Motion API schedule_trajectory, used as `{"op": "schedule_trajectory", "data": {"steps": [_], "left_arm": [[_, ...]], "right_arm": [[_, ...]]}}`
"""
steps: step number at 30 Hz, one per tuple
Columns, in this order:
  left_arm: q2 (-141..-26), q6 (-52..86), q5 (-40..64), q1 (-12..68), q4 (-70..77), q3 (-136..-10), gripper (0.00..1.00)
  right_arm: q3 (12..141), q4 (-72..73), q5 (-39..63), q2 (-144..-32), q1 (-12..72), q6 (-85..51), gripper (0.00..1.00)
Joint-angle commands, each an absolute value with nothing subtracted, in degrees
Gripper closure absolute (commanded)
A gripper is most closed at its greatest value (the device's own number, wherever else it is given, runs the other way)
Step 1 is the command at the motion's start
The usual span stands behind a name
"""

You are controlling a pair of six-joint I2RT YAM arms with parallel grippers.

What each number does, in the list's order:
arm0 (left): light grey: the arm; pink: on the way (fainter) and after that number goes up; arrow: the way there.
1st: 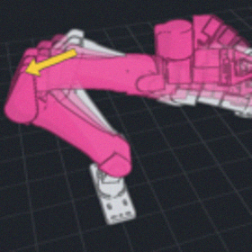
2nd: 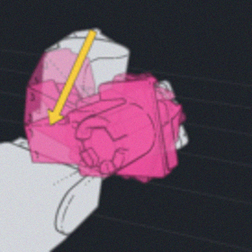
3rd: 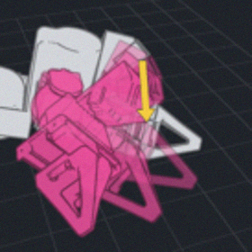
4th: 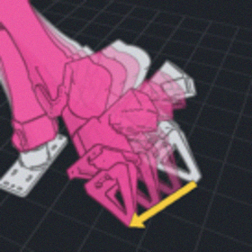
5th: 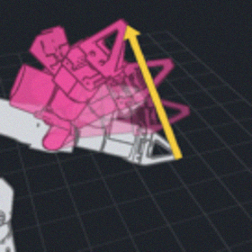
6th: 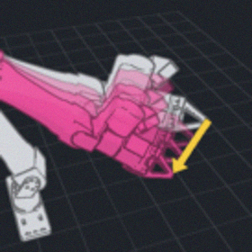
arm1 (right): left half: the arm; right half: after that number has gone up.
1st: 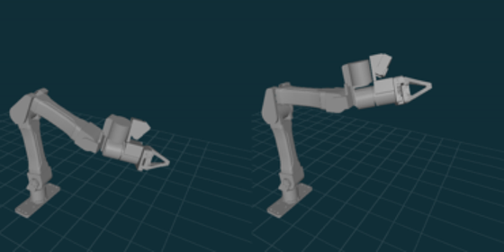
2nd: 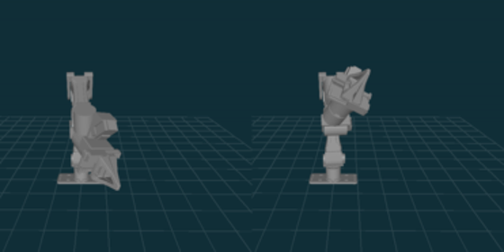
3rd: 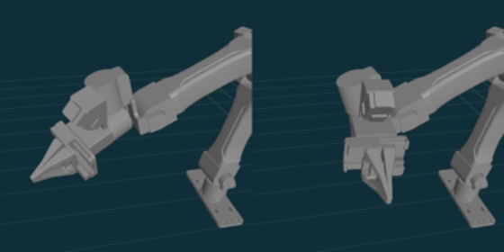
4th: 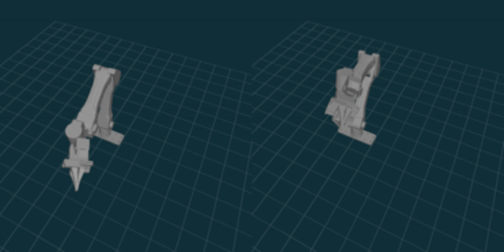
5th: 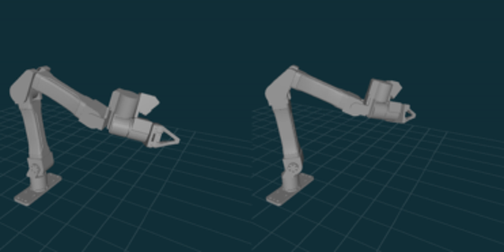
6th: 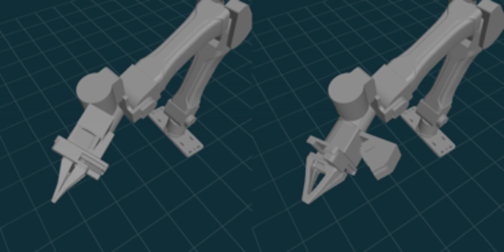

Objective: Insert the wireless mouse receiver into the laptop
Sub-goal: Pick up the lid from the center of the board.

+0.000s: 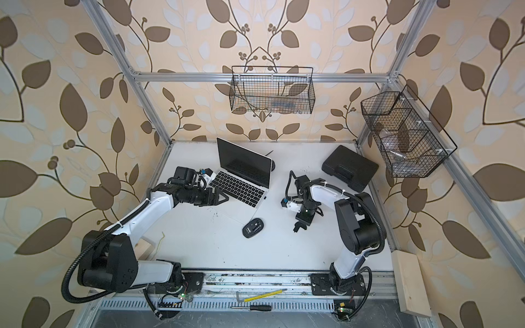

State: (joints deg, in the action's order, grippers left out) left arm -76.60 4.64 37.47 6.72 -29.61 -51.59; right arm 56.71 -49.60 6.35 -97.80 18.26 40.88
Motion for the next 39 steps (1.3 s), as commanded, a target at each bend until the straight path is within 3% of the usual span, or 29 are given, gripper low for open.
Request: {"op": "schedule_trajectory", "data": {"steps": [1,4,11,15,18,22,28,32,35,39], "left_arm": [[-76.0,1.8,40.5,6.9,-29.6,-53.7,0.2],[-72.2,-1.7,37.0,11.2,-28.5,-53.0,0.21],[-53.0,-17.3,9.3,40.0,-6.7,-37.8,0.21],[-57.3,-30.9,-6.8,54.7,-4.5,-37.4,0.19],[-64.3,-35.6,-14.1,60.7,-1.0,-39.8,0.18],[-71.8,-39.1,-18.1,62.8,5.3,-42.0,0.17],[-78.5,-42.8,-25.3,62.8,8.8,-45.4,0.2],[-81.1,-43.1,-24.7,62.8,7.8,-47.3,0.38],[-82.0,-45.2,-26.7,62.8,8.8,-47.8,0.59],[-84.5,-48.2,-28.2,62.5,9.6,-47.4,0.68]], "right_arm": [[55.3,-50.6,8.4,-96.6,19.5,41.6,1.0],[55.7,-49.8,11.3,-94.6,20.4,39.4,1.0],[59.3,-47.5,24.1,-85.0,21.9,11.7,1.0],[56.4,-42.1,28.7,-80.1,23.1,-6.8,1.0],[53.0,-35.5,31.8,-77.0,24.3,-19.4,1.0],[50.7,-30.5,32.7,-75.4,25.1,-29.5,1.0],[50.8,-29.6,35.6,-76.3,25.2,-31.5,1.0],[50.9,-29.1,37.4,-77.0,25.4,-32.5,1.0],[51.0,-28.9,38.7,-77.0,25.5,-32.8,1.0],[51.0,-29.3,39.6,-76.2,25.1,-33.3,1.0]]}}
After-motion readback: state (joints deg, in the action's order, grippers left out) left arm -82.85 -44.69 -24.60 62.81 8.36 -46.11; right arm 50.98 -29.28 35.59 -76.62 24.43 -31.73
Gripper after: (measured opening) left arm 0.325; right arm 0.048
